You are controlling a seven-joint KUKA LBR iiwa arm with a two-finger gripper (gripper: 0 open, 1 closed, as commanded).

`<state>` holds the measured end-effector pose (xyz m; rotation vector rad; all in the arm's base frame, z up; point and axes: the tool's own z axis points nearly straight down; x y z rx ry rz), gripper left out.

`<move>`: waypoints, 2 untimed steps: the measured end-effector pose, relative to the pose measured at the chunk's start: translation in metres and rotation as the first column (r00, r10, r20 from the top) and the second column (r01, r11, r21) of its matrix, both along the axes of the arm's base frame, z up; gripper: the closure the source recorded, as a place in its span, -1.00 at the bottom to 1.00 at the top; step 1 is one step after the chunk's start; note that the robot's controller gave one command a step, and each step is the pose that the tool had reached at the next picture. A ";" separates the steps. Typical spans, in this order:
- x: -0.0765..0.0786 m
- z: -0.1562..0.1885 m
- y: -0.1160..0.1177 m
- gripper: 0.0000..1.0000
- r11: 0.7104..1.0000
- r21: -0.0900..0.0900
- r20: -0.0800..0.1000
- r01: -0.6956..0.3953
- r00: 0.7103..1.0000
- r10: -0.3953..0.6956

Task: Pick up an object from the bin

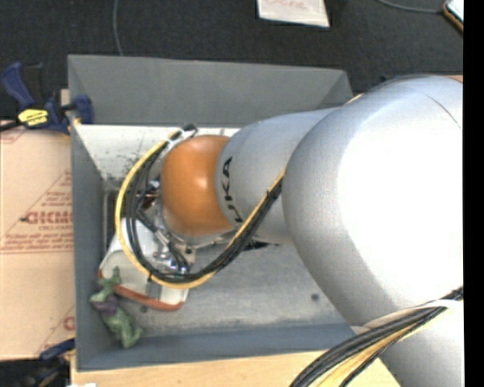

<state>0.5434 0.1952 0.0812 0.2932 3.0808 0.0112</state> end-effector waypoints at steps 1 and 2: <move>0.002 0.006 0.015 1.00 0.974 0.008 0.035 0.227 0.973 -0.227; 0.002 0.006 0.015 1.00 0.974 0.009 0.035 0.228 0.973 -0.228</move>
Offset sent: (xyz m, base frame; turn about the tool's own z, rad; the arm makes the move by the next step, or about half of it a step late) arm 0.0000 0.0000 0.0000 0.0000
